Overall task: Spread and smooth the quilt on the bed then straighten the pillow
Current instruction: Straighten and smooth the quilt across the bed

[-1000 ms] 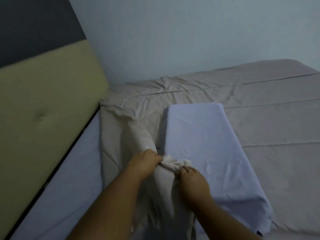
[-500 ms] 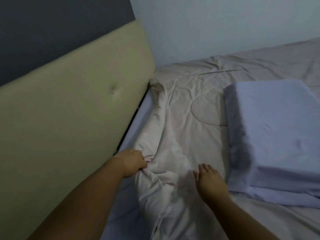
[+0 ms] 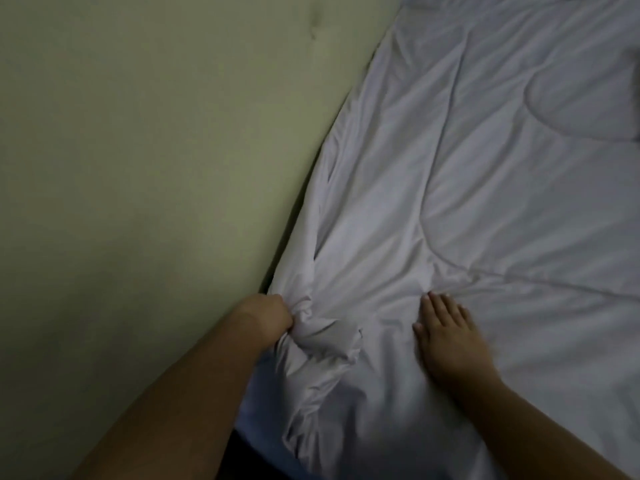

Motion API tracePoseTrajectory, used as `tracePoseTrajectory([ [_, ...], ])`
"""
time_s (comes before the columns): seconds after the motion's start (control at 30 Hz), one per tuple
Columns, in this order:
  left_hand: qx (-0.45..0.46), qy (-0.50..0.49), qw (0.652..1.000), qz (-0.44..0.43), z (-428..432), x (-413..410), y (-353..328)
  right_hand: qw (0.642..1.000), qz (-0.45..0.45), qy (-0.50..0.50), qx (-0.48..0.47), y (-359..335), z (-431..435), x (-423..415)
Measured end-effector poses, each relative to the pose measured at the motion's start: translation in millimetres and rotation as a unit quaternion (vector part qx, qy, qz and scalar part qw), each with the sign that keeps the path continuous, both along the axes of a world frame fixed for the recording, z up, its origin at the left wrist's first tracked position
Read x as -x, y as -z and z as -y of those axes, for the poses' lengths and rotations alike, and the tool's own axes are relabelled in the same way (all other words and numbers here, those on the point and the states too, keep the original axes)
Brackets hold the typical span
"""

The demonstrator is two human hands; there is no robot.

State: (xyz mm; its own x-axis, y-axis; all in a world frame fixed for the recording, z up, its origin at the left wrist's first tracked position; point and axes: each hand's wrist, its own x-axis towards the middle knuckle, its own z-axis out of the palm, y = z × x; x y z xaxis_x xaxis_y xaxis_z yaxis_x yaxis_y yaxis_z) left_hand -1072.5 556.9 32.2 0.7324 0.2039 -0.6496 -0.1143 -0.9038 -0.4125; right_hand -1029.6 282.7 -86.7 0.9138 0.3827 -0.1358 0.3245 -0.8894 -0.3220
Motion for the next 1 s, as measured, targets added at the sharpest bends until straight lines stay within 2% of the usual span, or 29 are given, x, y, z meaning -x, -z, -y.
tracePoseTrajectory([
  [0.07, -0.004, 0.004, 1.0, -0.011, -3.1, 7.5, 29.5, 1.0, 0.002, -0.002, 0.019, 16.4, -0.1, 2.4],
  [0.2, 0.01, -0.106, 0.994, 0.013, -1.1, 11.6, 60.2, 0.999, 0.049, -0.002, 0.006, 34.3, 0.6, 7.0],
  [0.33, -0.018, -0.075, 0.997, -0.03, -4.6, 6.0, 64.8, 0.998, 0.06, -0.001, 0.003, 42.6, 1.9, 12.2],
  [0.4, -0.019, -0.086, 0.996, -0.025, -7.3, -0.9, 56.3, 0.998, 0.062, 0.002, 0.003, 44.3, 3.1, 13.2],
  [0.47, 0.001, -0.096, 0.995, 0.023, 1.8, -13.2, 43.1, 0.998, 0.063, 0.002, 0.003, 44.3, 3.7, 13.2],
  [0.53, 0.072, -0.052, 0.984, 0.154, 23.7, -26.0, 38.0, 0.998, 0.061, 0.0, -0.001, 44.2, 4.3, 13.3],
  [0.57, 0.155, -0.009, 0.959, 0.238, 34.8, -29.4, 42.9, 0.998, 0.06, -0.003, -0.004, 44.0, 4.5, 13.3],
  [0.6, 0.252, 0.006, 0.925, 0.286, 49.1, -31.2, 45.6, 0.998, 0.062, -0.005, -0.007, 44.3, 4.6, 13.2],
  [0.63, 0.326, 0.0, 0.903, 0.279, 64.2, -29.1, 48.0, 0.998, 0.065, -0.007, -0.01, 45.3, 4.7, 13.1],
  [0.67, 0.343, -0.01, 0.912, 0.226, 77.4, -27.1, 51.9, 0.998, 0.065, -0.008, -0.013, 46.3, 4.8, 12.8],
  [0.73, 0.235, 0.021, 0.965, 0.11, 85.1, -15.5, 64.7, 0.998, 0.066, -0.01, -0.015, 49.3, 5.4, 12.0],
  [0.83, 0.085, -0.033, 0.996, 0.014, 36.0, 24.0, 77.1, 0.998, 0.067, -0.011, -0.015, 53.6, 6.6, 11.9],
  [0.93, -0.006, -0.092, 0.987, 0.135, -42.2, 69.7, 72.4, 0.997, 0.074, -0.014, -0.017, 55.9, 7.1, 12.0],
  [0.97, -0.007, -0.104, 0.978, 0.182, -60.3, 80.6, 78.5, 0.997, 0.078, -0.014, -0.02, 56.7, 6.8, 12.0],
  [1.0, 0.01, -0.141, 0.971, 0.194, -61.8, 83.2, 79.3, 0.996, 0.082, -0.014, -0.022, 57.8, 6.6, 12.4],
])
